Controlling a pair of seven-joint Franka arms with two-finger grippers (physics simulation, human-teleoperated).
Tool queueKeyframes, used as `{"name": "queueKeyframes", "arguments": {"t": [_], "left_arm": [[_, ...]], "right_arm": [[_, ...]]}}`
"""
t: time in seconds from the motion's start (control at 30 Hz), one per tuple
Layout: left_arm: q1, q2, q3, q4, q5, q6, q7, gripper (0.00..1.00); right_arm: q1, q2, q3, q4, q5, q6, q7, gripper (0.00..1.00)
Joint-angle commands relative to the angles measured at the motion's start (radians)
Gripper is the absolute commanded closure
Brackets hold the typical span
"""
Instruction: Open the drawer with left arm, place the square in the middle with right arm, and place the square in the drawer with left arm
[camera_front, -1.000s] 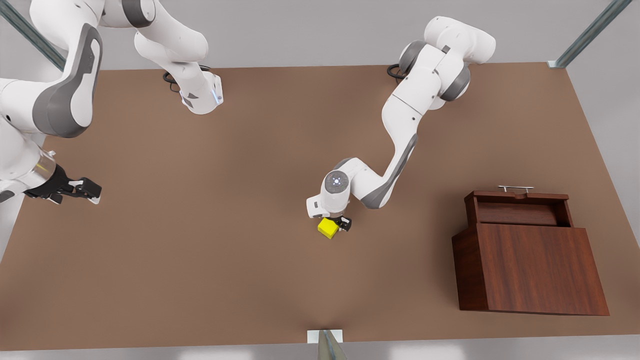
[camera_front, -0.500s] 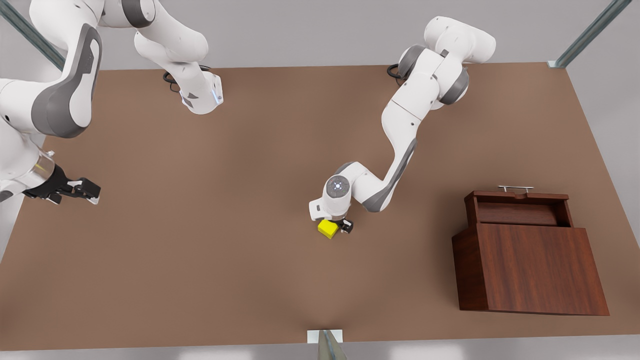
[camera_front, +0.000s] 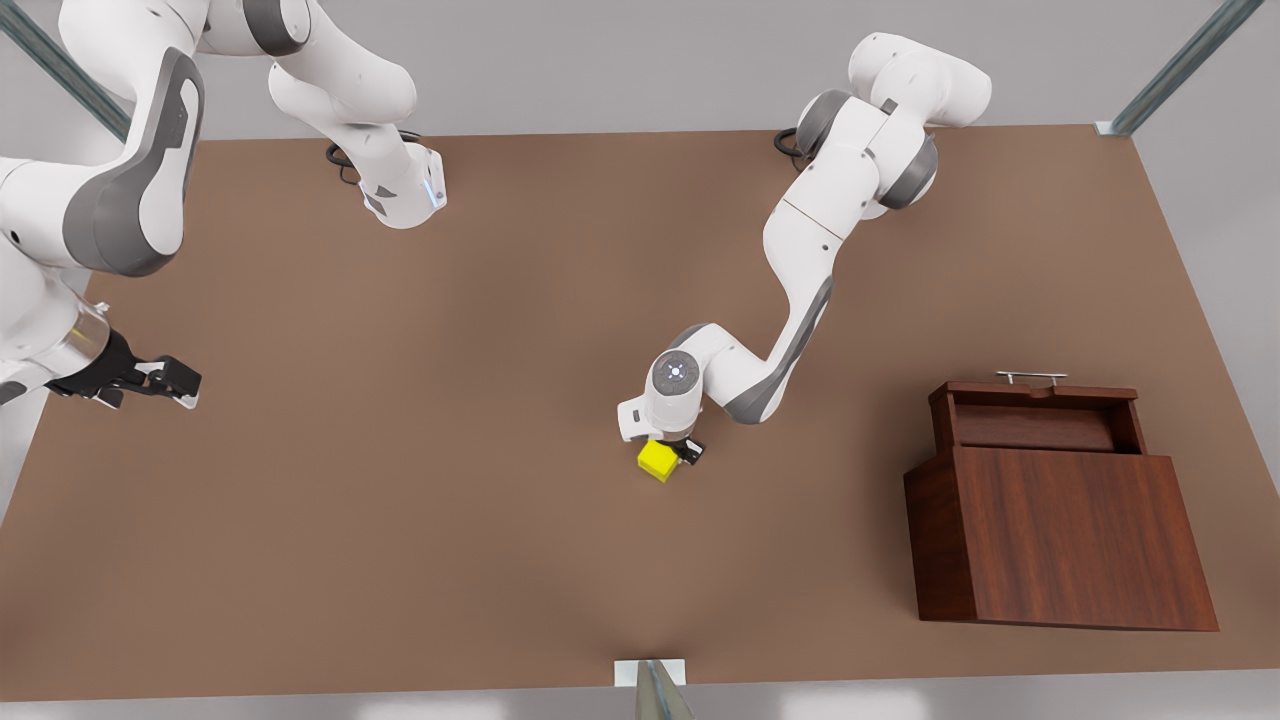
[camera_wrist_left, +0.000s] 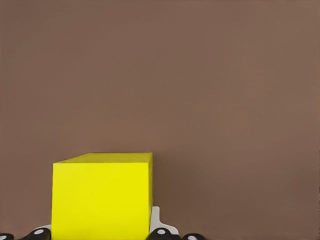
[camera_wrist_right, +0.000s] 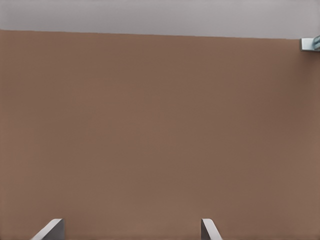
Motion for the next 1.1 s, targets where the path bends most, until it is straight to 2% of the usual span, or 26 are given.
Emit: {"name": "queueKeyframes", "arguments": {"t": [0.0,0.2,0.43,0.5,0.67,0.8,1.07], "left_arm": [[0.000,0.000,0.000,0.000,-0.001,0.000,0.000,0.31],[0.002,-0.049,-0.002,0.005,-0.012,-0.018,-0.014,0.29],[0.009,-0.275,0.006,-0.011,-0.128,-0.313,0.080,0.28],[0.021,-0.350,0.023,-0.081,-0.147,-0.333,0.144,0.28],[0.020,-0.515,0.187,-0.254,-0.265,-0.370,0.428,0.26],[0.020,-0.621,0.288,-0.393,-0.279,-0.368,0.629,0.27],[0.017,-0.704,0.517,-0.494,-0.292,-0.390,1.071,0.26]], "right_arm": [[0.000,0.000,0.000,-0.001,0.000,0.000,0.001,0.00],[0.000,0.000,0.000,0.001,0.002,0.000,0.000,0.00],[0.000,0.000,0.000,0.001,0.002,0.000,0.001,0.00],[0.000,0.000,0.000,0.001,0.002,0.000,0.000,0.00],[0.000,0.000,0.000,-0.001,0.002,0.000,0.000,0.00],[0.000,0.000,0.000,-0.001,0.002,0.000,0.001,0.00],[0.000,0.000,0.000,0.001,0.002,0.000,0.001,0.00]]}}
